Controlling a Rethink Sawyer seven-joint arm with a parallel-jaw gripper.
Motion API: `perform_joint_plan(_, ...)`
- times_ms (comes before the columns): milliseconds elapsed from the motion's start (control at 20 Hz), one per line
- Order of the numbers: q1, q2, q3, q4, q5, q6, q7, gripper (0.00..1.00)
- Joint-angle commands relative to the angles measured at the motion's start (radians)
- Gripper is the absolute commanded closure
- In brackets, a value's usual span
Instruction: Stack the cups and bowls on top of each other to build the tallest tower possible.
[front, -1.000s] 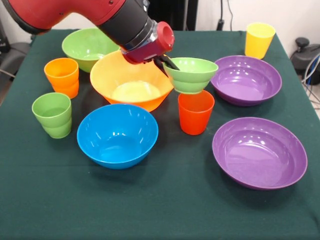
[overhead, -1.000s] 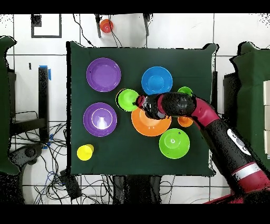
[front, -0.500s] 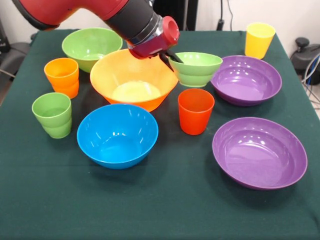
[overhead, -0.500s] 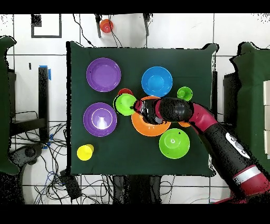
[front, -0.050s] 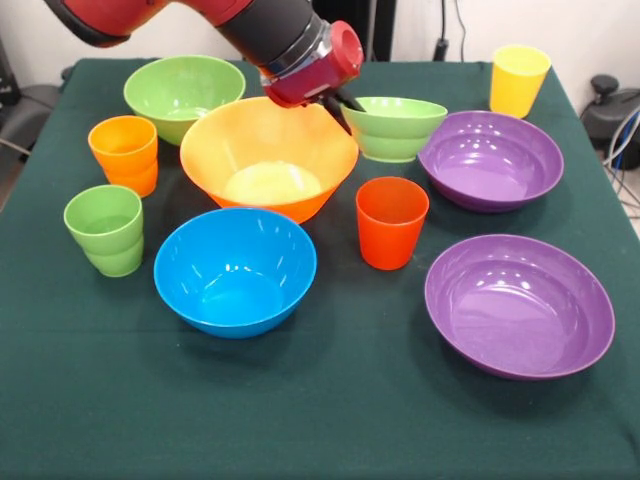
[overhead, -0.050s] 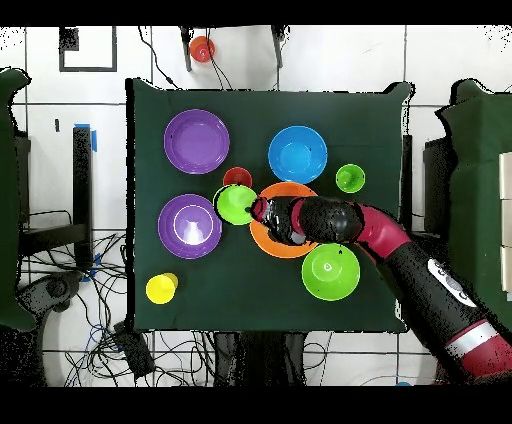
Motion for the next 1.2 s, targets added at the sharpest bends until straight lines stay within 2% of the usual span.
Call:
perform_joint_plan(50,0.022,-0.032,-0.028,0.023,-0.066,-0.057,-0.067,1.00)
perform_joint_plan(150,0.029,-0.029,-0.027,-0.006,-0.073,-0.054,-0.082,1.00)
perform_joint_plan(400,0.103,-0.066,-0.048,-0.133,0.010,0.109,-0.057,1.00)
perform_joint_plan(700,0.111,-0.061,-0.060,-0.152,0.031,0.097,-0.049,1.00)
perform_joint_plan(900,0.090,-0.046,-0.052,-0.121,0.018,0.022,-0.051,1.00)
perform_joint_plan(1200,0.094,-0.046,-0.048,-0.133,0.014,-0.001,-0.045,1.00)
